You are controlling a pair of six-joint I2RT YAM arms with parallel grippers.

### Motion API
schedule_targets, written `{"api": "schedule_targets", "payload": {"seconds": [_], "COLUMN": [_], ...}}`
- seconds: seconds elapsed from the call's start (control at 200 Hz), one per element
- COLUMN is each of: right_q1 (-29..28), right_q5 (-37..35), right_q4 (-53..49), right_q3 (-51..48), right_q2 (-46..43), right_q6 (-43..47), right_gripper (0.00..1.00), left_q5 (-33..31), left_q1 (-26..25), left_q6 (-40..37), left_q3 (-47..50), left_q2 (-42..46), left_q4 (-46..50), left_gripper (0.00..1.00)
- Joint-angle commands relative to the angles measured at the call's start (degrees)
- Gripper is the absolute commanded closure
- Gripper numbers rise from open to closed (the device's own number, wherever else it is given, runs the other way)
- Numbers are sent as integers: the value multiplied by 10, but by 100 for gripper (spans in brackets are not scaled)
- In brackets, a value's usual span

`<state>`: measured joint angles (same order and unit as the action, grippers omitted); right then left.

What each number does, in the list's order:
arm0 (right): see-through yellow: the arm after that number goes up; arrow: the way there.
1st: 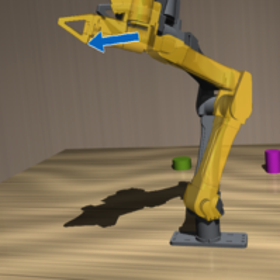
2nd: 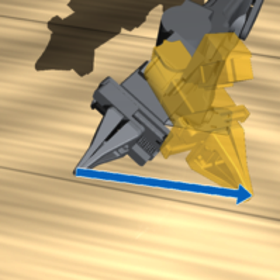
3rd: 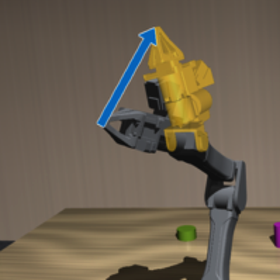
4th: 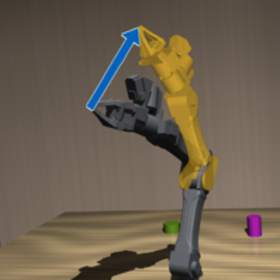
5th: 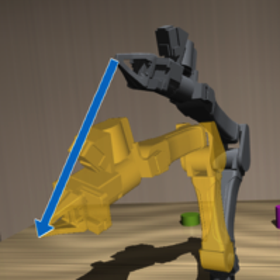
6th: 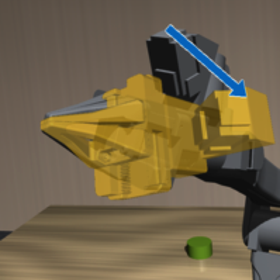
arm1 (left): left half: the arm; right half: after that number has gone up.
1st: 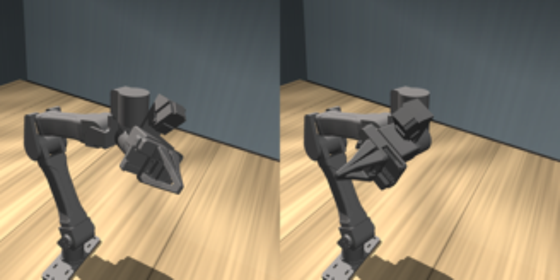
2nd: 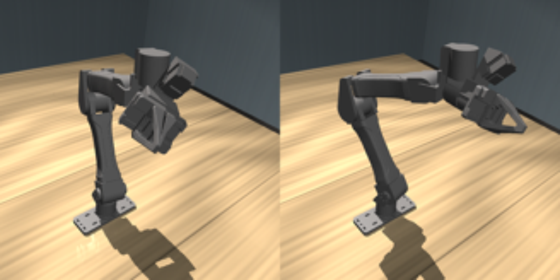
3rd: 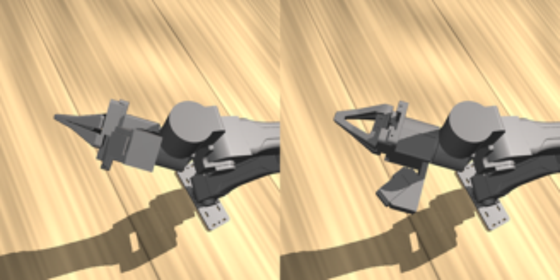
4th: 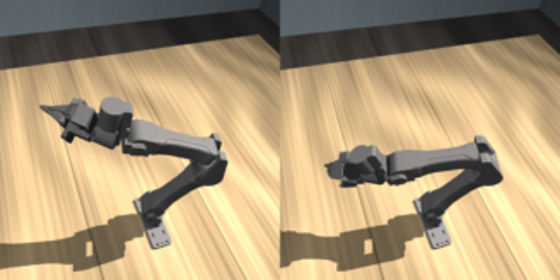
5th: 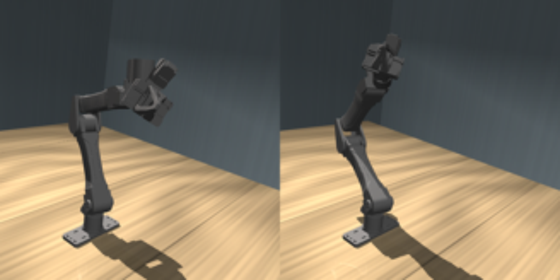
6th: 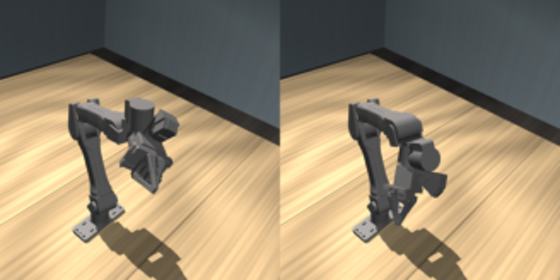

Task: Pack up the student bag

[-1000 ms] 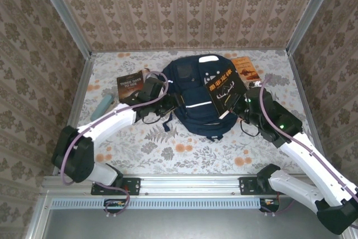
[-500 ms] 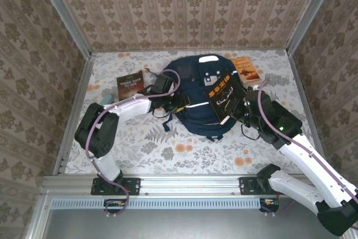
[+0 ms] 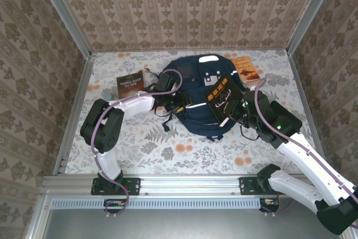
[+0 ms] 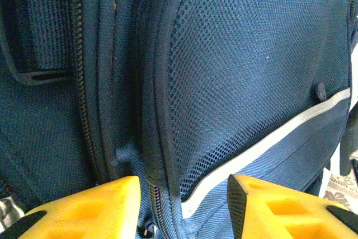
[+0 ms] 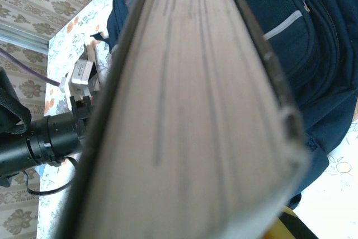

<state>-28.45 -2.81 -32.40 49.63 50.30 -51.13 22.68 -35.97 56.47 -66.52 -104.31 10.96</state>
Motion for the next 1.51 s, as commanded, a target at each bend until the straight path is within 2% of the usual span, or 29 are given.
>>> {"api": "schedule_targets", "payload": {"seconds": [0.0, 0.165, 0.345, 0.49, 0.605, 0.71, 0.73, 0.84, 0.875, 0.93, 1.1, 1.24, 1.41, 1.5], "right_q1": [5, 8, 13, 21, 28, 30, 31, 38, 42, 49, 78, 115, 167, 189], "right_q5": [-12, -12, -44, -68, -58, -47, -46, -46, -46, -44, -46, -42, -16, -2], "right_q4": [40, 31, -41, -100, -106, -98, -98, -99, -102, -106, -125, -133, -139, -142], "right_q3": [-3, 1, 20, 40, 37, 31, 30, 33, 35, 39, 47, 39, 25, 17], "right_q2": [-16, -15, -41, -55, -52, -45, -43, -37, -36, -34, -35, -50, -68, -77], "right_q6": [7, 13, 19, 35, 35, 32, 33, 40, 43, 48, 61, 66, 68, 71], "right_gripper": [100, 100, 100, 100, 100, 100, 100, 100, 100, 100, 100, 100, 100, 100], "left_q5": [9, 65, 87, 38, -12, -23, -23, -40, -53, -90, -195, -204, -212, -204], "left_q1": [0, 1, 15, 46, 66, 65, 63, 54, 50, 39, -10, -72, -129, -152], "left_q6": [-11, 18, 43, 50, 57, 55, 53, 11, -16, -61, -216, -350, -451, -507], "left_q3": [-8, -8, -5, 20, 59, 85, 88, 92, 83, 61, -9, -89, -180, -227], "left_q2": [-9, -29, -8, 54, 107, 134, 137, 150, 154, 162, 178, 140, 59, 13], "left_q4": [17, -41, -88, -80, -60, -40, -34, 28, 64, 129, 243, 271, 293, 306], "left_gripper": [57, 71, 100, 100, 100, 100, 95, 51, 43, 36, 30, 25, 13, 12]}}
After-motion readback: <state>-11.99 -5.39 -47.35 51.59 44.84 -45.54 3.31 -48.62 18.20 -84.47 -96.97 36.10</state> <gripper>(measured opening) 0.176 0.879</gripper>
